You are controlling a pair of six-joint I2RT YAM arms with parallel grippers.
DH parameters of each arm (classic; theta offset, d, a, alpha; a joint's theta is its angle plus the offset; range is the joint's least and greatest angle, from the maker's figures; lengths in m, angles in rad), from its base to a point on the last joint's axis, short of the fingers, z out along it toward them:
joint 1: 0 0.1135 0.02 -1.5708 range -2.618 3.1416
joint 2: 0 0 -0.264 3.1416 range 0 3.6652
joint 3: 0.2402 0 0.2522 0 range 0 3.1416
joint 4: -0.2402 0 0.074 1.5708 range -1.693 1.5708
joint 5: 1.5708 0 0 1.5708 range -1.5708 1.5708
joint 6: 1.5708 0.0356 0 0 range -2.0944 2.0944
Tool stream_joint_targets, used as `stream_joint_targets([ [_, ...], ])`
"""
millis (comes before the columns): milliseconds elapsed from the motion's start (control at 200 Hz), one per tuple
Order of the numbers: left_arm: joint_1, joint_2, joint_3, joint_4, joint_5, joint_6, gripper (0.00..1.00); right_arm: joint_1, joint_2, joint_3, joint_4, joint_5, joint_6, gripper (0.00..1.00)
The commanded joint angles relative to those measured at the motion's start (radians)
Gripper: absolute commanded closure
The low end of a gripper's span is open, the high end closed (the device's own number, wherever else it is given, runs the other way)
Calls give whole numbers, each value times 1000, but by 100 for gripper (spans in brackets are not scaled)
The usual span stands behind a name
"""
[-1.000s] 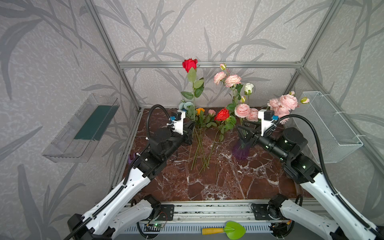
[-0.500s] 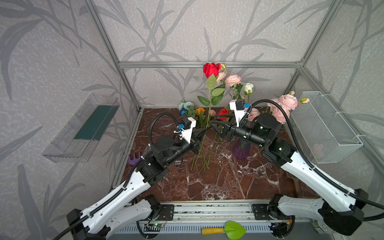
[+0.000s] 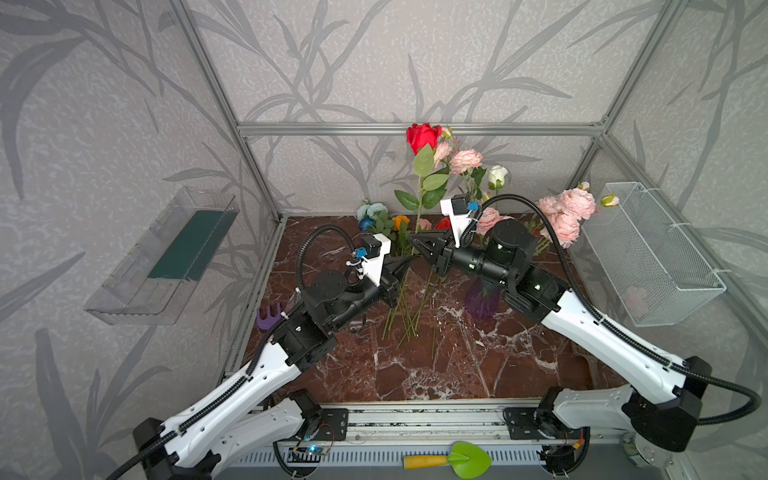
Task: Arrange the flowers into the vase
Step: 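Grasp the red rose stem with the right gripper above the left gripper, then raise the red rose with the right gripper while the left gripper opens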
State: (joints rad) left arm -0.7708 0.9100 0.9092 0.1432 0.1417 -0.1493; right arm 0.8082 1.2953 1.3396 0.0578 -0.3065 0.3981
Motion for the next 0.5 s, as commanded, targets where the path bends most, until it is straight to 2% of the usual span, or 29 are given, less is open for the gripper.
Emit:
stream_joint_targets([
  [0,-4,-8,-6,29,2,6,100,12,-15,23,51,4,3,99],
  [60,-4,-7,-5,24,-3,6,98,15,-22,20,51,16,-5,100],
  [100,-5,-10,-6,22,-6,6,85,18,-25,18,51,21,-10,100],
  [165,-4,-15,-10,23,-22,6,54,21,-34,22,38,38,-28,100],
  [215,-4,-24,-14,26,-57,5,43,22,-47,29,10,66,-59,100],
  [340,-4,-70,-60,72,-252,2,36,22,-102,84,-143,169,-201,100],
  [415,-4,-104,-109,139,-379,-6,33,22,-157,103,-217,291,-294,100],
  [495,-4,-124,-133,170,-463,-12,33,22,-213,126,-275,431,-395,100],
])
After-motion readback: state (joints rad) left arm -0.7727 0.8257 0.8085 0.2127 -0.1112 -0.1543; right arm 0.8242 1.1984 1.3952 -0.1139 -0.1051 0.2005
